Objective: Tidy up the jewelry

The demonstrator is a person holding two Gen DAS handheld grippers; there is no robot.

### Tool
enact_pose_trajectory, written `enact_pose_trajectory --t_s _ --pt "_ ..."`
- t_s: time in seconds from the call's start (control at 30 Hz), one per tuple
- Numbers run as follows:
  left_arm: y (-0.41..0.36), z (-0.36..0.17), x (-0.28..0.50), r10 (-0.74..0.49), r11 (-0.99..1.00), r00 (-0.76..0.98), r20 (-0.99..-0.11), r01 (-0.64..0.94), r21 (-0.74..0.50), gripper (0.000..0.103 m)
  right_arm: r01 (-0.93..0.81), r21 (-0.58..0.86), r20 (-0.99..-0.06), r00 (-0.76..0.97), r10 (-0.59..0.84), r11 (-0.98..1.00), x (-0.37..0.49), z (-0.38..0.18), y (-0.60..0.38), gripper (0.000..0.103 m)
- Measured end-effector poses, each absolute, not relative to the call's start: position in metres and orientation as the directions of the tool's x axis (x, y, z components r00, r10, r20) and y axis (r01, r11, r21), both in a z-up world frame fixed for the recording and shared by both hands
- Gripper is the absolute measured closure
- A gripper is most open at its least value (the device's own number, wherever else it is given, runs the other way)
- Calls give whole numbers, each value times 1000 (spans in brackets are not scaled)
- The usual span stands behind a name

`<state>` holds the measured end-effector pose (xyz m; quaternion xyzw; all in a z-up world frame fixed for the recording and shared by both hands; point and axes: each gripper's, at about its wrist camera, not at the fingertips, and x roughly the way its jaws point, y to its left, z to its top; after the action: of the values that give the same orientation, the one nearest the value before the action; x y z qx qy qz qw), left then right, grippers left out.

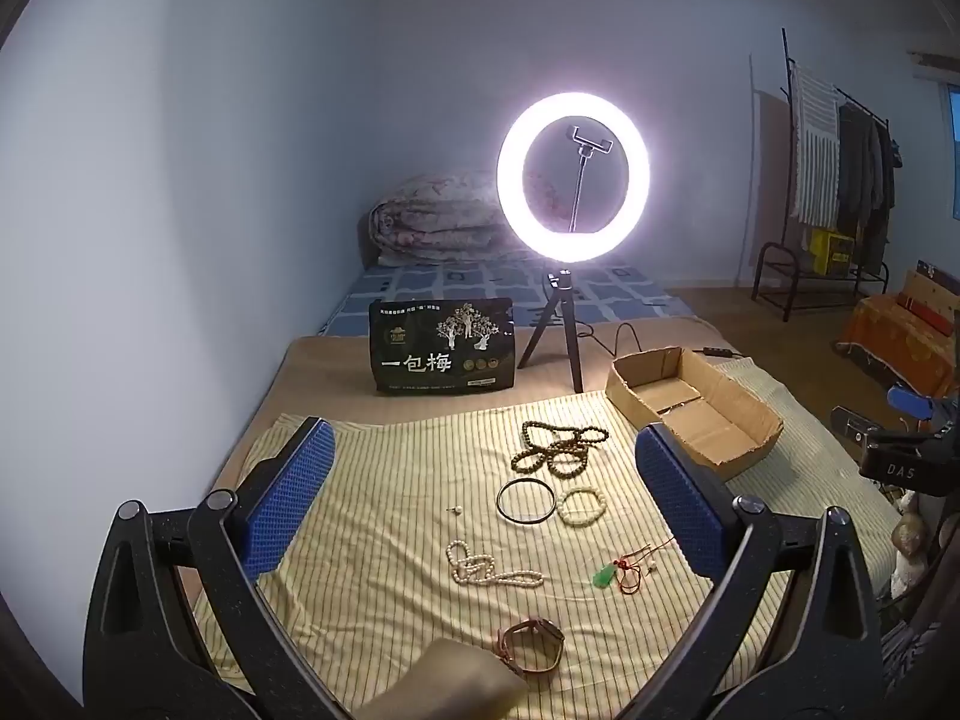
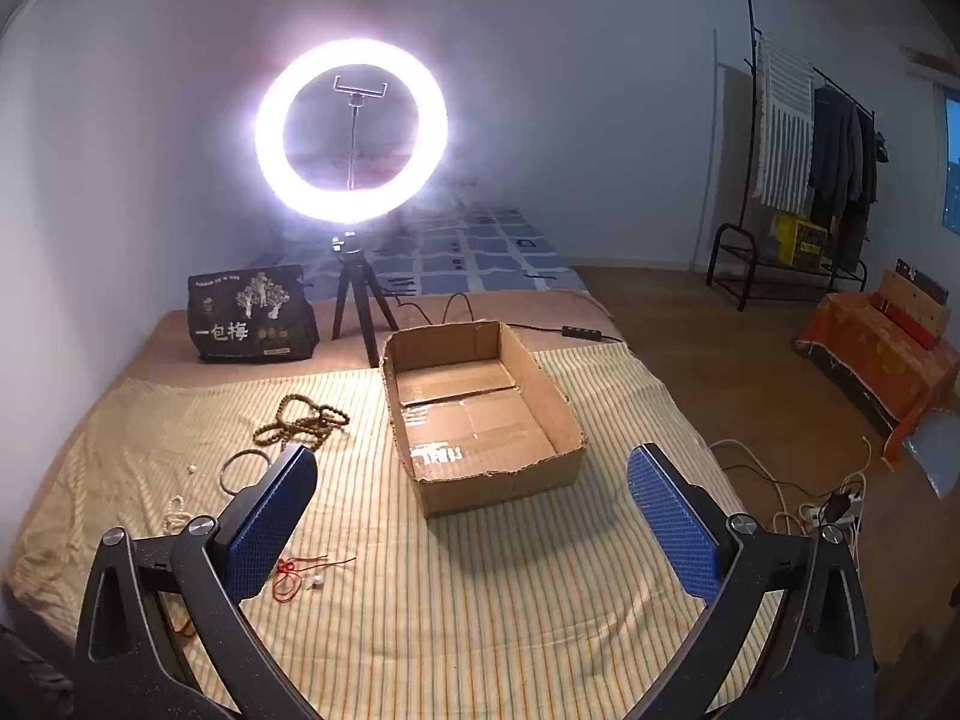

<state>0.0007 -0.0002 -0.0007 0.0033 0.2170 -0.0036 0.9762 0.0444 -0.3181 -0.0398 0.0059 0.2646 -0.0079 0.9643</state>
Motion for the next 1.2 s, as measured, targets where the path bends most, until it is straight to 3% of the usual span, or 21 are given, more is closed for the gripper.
enact_pose_trajectory --t_s 1.2 --pt "-2 2 4 -2 1000 907 -420 8 11 1 13 -19 -509 861 -21 1000 45 -41 -315 0"
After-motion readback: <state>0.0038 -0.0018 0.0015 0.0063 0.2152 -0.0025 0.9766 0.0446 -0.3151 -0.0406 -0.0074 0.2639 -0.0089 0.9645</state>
